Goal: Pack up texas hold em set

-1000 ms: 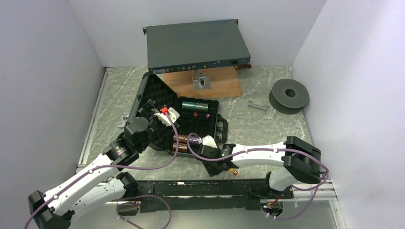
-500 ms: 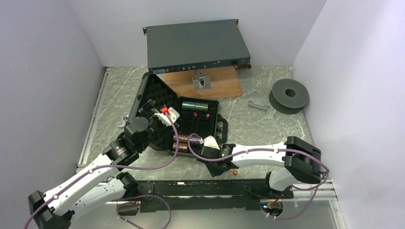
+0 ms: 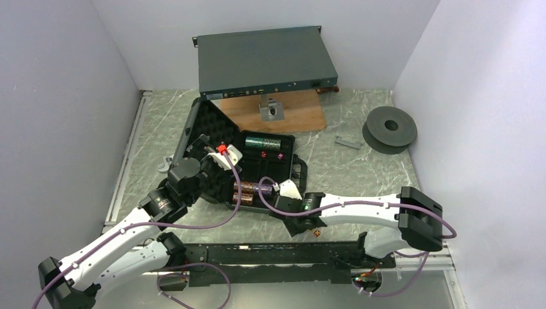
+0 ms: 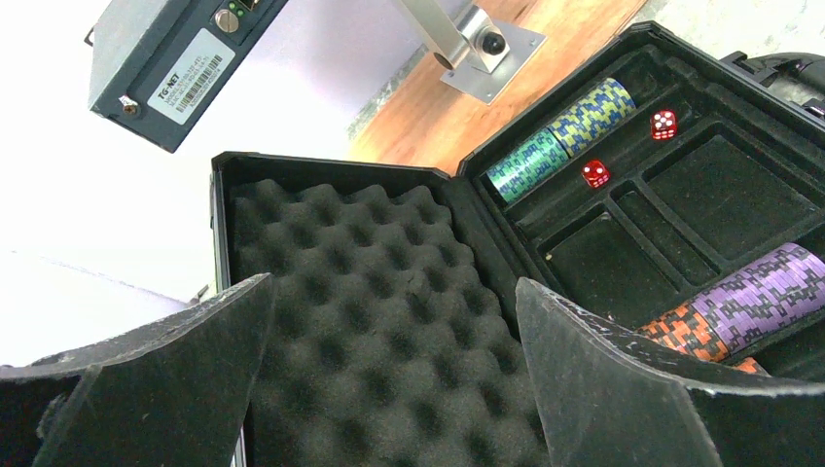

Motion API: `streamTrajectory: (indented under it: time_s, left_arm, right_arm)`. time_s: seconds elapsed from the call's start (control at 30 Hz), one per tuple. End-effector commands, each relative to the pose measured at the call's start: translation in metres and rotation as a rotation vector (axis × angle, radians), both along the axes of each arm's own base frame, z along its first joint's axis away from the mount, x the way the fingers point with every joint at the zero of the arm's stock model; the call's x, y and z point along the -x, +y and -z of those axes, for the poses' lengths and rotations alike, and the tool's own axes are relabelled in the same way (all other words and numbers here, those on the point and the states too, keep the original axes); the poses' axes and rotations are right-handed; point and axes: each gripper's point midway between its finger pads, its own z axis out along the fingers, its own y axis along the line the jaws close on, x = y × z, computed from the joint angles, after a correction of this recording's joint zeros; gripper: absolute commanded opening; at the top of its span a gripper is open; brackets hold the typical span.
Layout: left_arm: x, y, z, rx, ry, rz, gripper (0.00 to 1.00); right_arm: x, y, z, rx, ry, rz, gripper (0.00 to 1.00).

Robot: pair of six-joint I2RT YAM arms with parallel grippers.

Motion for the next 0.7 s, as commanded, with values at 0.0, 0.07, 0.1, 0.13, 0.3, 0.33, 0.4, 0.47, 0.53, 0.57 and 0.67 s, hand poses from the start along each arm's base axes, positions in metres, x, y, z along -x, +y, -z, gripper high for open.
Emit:
streamTrajectory:
  time_s: [0.0, 0.07, 0.1, 0.13, 0.3, 0.33, 0.4, 0.47, 0.53, 0.57, 0.67]
  left_arm:
    - [-0.002, -0.003, -0.018, 0.037, -0.041, 0.008, 1.0]
    - [-0.002, -0.003, -0.018, 0.034, -0.042, 0.013, 1.0]
    - [-0.001, -0.003, -0.018, 0.031, -0.043, 0.015, 1.0]
    - [-0.001, -0.003, -0.017, 0.027, -0.044, 0.019, 1.0]
    - [0.001, -0.003, -0.017, 0.021, -0.052, 0.033, 1.0]
    - [0.001, -0.003, -0.017, 0.02, -0.052, 0.031, 1.0]
    - [0.0, -0.003, -0.017, 0.019, -0.049, 0.028, 1.0]
    - [0.0, -0.003, -0.016, 0.017, -0.047, 0.024, 1.0]
    - [0.0, -0.003, -0.017, 0.019, -0.048, 0.023, 1.0]
    - [0.0, -0.002, -0.017, 0.019, -0.048, 0.022, 1.0]
    - [0.0, -0.003, -0.017, 0.016, -0.051, 0.028, 1.0]
  right_arm:
    - [-0.009, 0.002, -0.019, -0.03, -0.062, 0.034, 0.31]
    - [-0.01, 0.002, -0.02, -0.034, -0.068, 0.042, 0.31]
    - [-0.011, 0.001, -0.021, -0.038, -0.074, 0.048, 0.31]
    - [-0.012, 0.001, -0.023, -0.038, -0.079, 0.052, 0.31]
    - [-0.015, 0.0, -0.034, -0.049, -0.104, 0.055, 0.31]
    - [-0.016, 0.0, -0.038, -0.055, -0.11, 0.054, 0.31]
    - [-0.018, 0.003, -0.044, -0.067, -0.117, 0.045, 0.31]
    - [-0.02, 0.007, -0.051, -0.076, -0.129, 0.036, 0.31]
    - [-0.023, 0.009, -0.06, -0.083, -0.143, 0.029, 0.31]
    - [-0.025, 0.011, -0.064, -0.088, -0.151, 0.028, 0.31]
    - [-0.03, 0.016, -0.078, -0.106, -0.178, 0.014, 0.31]
